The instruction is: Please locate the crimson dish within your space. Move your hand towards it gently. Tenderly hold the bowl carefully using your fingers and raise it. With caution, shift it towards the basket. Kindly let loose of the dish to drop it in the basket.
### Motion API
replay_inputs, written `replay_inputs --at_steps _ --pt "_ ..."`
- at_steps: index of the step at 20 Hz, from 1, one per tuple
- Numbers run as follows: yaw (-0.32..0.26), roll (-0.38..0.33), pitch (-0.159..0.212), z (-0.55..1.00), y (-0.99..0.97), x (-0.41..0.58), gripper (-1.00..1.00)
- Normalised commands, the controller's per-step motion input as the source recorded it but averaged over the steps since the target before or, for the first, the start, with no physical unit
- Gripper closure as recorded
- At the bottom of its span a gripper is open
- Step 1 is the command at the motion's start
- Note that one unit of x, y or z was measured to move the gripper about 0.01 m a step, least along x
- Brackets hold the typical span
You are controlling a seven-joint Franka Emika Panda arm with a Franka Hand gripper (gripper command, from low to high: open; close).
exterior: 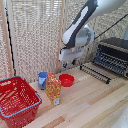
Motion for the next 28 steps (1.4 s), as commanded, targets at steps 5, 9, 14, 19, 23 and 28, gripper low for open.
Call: replay_inputs --at_steps 5,9,14,19,23,28 --pt "-0.164 0.035 0.039 -0.36 -0.16 0.187 -1.00" --pt "-0.143 0.014 0.042 -0.28 -0.07 0.137 -1.00" --pt "-0.077 0.000 0.032 -0.31 -0.02 0.135 -1.00" --pt "0.000 0.000 0.010 -0.08 -0.06 0.081 1.00" --pt "0.000 0.000 0.000 0.00 -0.02 0.007 1.00" --pt "0.000 0.001 -0.024 0.00 0.00 0.000 1.00"
